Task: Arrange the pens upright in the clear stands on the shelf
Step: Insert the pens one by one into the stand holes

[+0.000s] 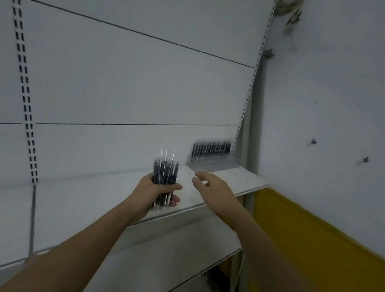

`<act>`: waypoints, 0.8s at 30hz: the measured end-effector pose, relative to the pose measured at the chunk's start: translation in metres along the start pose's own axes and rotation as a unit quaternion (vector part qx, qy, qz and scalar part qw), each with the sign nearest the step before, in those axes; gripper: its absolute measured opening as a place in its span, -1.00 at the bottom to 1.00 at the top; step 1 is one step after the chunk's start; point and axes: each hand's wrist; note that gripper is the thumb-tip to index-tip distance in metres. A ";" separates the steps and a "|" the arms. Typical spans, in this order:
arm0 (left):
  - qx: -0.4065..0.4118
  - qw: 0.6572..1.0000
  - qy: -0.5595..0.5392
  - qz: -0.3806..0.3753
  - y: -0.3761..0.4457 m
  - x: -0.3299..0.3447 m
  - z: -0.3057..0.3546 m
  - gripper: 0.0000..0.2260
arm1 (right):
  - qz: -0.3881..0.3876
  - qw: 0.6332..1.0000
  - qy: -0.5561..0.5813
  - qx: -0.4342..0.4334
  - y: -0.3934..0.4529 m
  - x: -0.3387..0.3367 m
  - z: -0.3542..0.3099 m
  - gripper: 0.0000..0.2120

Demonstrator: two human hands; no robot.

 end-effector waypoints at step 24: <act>-0.059 0.998 -0.019 -0.021 0.280 0.061 -0.045 -0.84 | 0.078 0.931 0.355 0.014 0.228 -0.028 0.208 -0.63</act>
Point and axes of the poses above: each hand's wrist, its own y-axis towards the middle knuckle, its own x-axis out of the palm, z = x × y, and after that the axes turned 11 degrees about -x, right-handed
